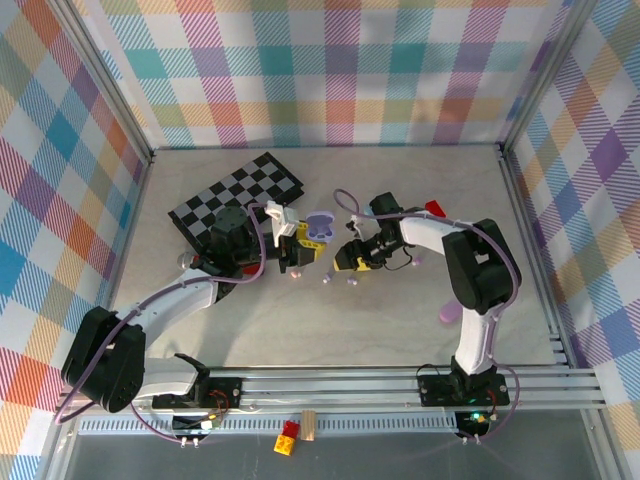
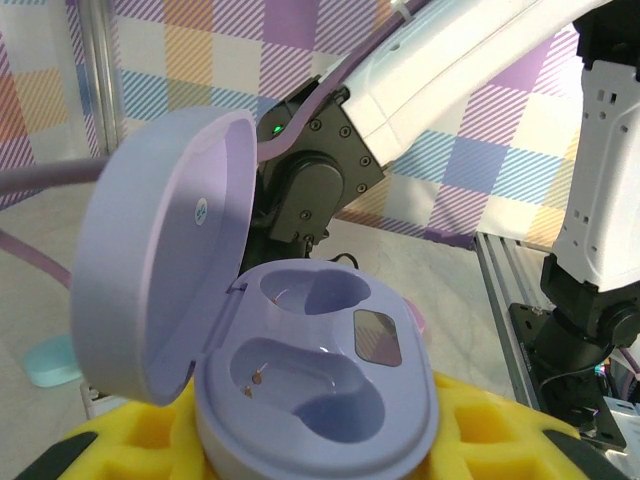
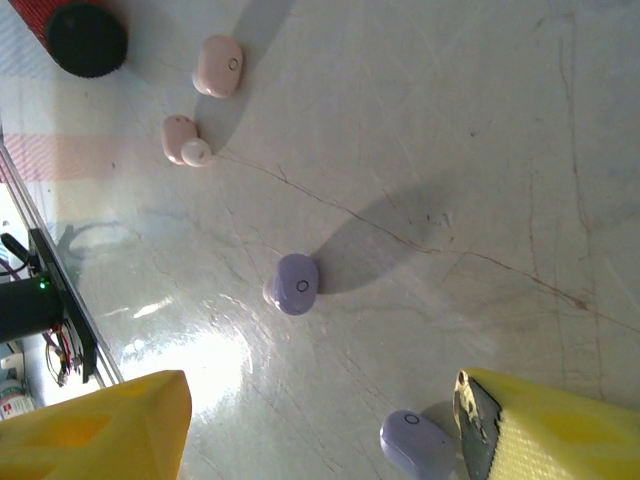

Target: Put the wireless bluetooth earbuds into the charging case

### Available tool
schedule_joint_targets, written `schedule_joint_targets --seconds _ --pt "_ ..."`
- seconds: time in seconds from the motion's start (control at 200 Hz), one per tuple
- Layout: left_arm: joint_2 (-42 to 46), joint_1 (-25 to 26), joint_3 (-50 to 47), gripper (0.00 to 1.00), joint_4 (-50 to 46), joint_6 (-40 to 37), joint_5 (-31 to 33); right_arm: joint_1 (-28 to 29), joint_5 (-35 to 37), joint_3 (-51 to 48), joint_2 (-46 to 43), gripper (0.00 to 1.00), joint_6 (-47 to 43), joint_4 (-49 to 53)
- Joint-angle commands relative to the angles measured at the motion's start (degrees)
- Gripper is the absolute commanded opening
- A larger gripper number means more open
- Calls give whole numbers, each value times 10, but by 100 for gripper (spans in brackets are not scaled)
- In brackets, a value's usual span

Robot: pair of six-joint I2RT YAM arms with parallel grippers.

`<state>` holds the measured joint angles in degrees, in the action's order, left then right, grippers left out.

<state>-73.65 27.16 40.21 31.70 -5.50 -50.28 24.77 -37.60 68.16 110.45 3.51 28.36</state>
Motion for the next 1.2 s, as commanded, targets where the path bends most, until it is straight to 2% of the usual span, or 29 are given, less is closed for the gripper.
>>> schedule_joint_targets --seconds 0.0,0.28,0.805,1.195 --pt "9 -5 -7 31 23 8 -14 4 -13 16 13 69 -35 40" --pt "1 -6 -4 31 30 13 -19 10 -11 -4 11 68 -40 46" --pt "-6 -6 3 31 33 16 -25 10 1 -25 -8 48 -40 59" --pt "-8 -6 3 31 33 15 -26 11 9 -22 0 39 -23 51"
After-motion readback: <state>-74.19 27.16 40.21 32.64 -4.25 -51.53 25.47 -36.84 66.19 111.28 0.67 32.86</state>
